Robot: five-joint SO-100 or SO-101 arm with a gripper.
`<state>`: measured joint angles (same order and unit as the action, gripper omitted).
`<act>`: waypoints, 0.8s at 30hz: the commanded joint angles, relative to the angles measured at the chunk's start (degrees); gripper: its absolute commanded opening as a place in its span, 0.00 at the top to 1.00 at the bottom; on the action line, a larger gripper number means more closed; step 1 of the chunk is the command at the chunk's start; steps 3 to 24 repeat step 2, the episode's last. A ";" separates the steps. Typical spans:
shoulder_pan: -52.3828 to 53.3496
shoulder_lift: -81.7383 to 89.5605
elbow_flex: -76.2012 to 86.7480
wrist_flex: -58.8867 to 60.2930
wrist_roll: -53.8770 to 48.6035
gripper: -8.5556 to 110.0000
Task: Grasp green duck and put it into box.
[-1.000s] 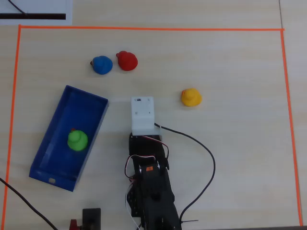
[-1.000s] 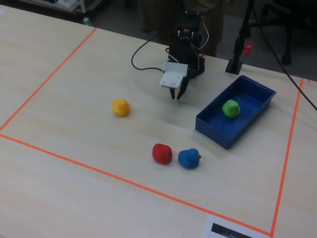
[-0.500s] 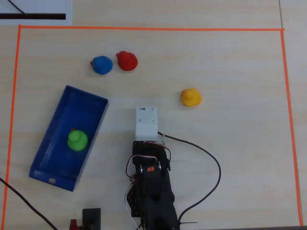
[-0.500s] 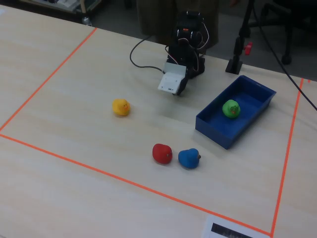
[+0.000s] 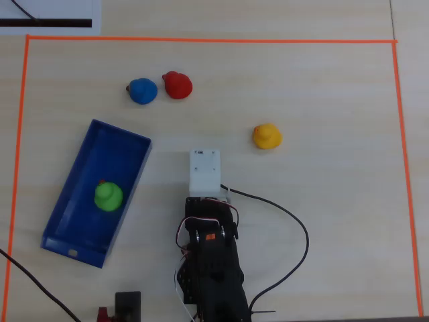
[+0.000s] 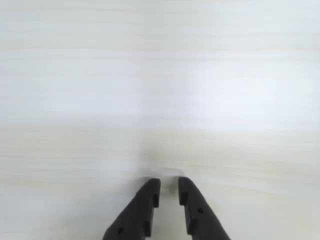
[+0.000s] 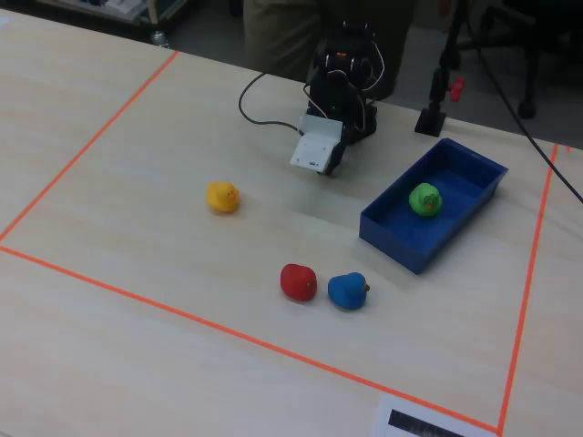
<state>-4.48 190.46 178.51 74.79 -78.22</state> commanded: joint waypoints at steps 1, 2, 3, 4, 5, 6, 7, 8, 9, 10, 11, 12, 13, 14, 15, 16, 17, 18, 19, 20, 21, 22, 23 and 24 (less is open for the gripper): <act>0.44 -0.79 -0.26 0.79 0.62 0.91; 0.44 -0.79 -0.26 0.79 0.62 0.91; 0.44 -0.79 -0.26 0.79 0.62 0.91; 0.44 -0.79 -0.26 0.79 0.62 0.91; 0.44 -0.79 -0.26 0.79 0.62 0.91; 0.44 -0.79 -0.26 0.79 0.62 0.91; 0.44 -0.79 -0.26 0.79 0.62 0.91; 0.44 -0.79 -0.26 0.79 0.62 0.91; 0.44 -0.79 -0.26 0.79 0.62 0.91; 0.44 -0.79 -0.26 0.79 0.62 0.91; 0.44 -0.79 -0.26 0.79 0.62 0.91; 0.44 -0.79 -0.26 0.79 0.62 0.91; 0.44 -0.79 -0.26 0.79 0.62 0.91; 0.44 -0.79 -0.26 0.79 0.62 0.91; 0.44 -0.79 -0.26 0.79 0.62 0.91; 0.44 -0.79 -0.26 0.79 0.62 0.91; 0.44 -0.79 -0.26 0.79 0.62 0.91; 0.44 -0.79 -0.26 0.79 0.62 0.91; 0.44 -0.79 -0.26 0.79 0.62 0.91; 0.44 -0.79 -0.26 0.79 0.62 0.91; 0.44 -0.79 -0.26 0.79 0.62 0.91; 0.44 -0.79 -0.26 0.79 0.62 0.91; 0.44 -0.79 -0.26 0.79 0.62 0.91; 0.44 -0.79 -0.26 0.79 0.62 0.91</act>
